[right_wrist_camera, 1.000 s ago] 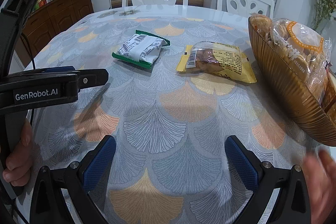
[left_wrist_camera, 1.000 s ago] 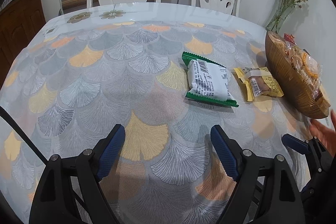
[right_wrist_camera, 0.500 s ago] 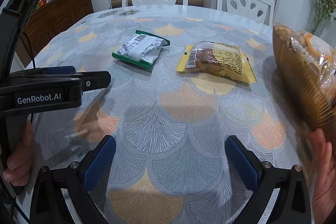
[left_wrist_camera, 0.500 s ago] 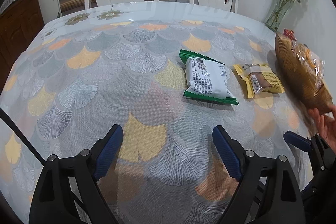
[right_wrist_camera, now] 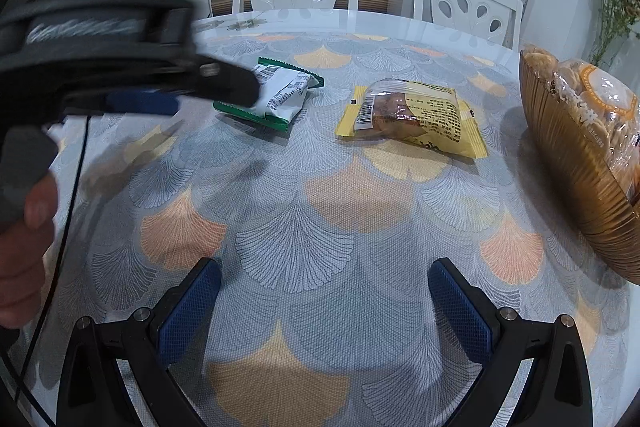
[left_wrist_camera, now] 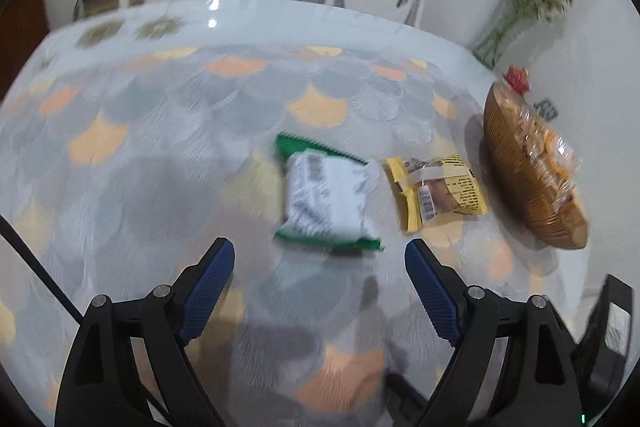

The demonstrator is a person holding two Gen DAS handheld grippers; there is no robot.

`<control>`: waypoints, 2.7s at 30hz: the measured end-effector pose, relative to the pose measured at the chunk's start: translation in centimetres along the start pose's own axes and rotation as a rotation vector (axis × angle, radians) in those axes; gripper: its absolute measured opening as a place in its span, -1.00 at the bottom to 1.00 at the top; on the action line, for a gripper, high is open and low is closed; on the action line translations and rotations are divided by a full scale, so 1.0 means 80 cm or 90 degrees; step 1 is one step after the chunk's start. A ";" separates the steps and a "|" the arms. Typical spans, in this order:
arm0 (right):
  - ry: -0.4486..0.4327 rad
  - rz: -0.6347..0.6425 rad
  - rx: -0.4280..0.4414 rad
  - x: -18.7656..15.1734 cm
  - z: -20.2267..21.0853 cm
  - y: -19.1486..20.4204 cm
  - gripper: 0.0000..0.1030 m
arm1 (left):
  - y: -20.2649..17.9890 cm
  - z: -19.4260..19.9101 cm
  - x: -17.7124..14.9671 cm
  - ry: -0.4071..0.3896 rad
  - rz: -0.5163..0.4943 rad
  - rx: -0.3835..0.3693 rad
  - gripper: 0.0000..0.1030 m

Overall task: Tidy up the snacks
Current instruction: 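Grasp the green-edged white pack with the left tool while the right tool grasps the yellow pack, then carry both packs over the amber bowl and open both tools to drop them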

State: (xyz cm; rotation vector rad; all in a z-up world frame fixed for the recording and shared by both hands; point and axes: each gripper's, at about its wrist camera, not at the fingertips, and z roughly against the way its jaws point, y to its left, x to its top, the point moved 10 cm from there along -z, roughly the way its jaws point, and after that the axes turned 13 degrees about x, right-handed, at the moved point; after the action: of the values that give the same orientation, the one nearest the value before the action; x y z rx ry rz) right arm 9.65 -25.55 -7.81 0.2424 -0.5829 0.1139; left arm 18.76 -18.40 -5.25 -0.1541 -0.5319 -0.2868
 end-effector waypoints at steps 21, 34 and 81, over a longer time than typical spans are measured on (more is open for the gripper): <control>-0.039 -0.198 0.109 0.050 0.028 -0.067 0.90 | 0.011 -0.031 0.019 -0.016 -0.089 0.113 -0.08; -0.044 -0.136 0.188 0.115 -0.007 -0.028 0.67 | 0.071 0.015 -0.021 -0.011 -0.023 0.079 -0.08; -0.053 -0.149 0.112 -0.025 0.154 -0.015 -0.03 | -0.059 0.164 -0.099 -0.088 -0.105 -0.010 -0.08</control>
State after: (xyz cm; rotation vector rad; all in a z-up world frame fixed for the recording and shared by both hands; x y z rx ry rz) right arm 1.66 -29.97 0.83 0.4856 -0.6243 -0.0731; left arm 4.54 -18.20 2.18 -0.1457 -0.6815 -0.4426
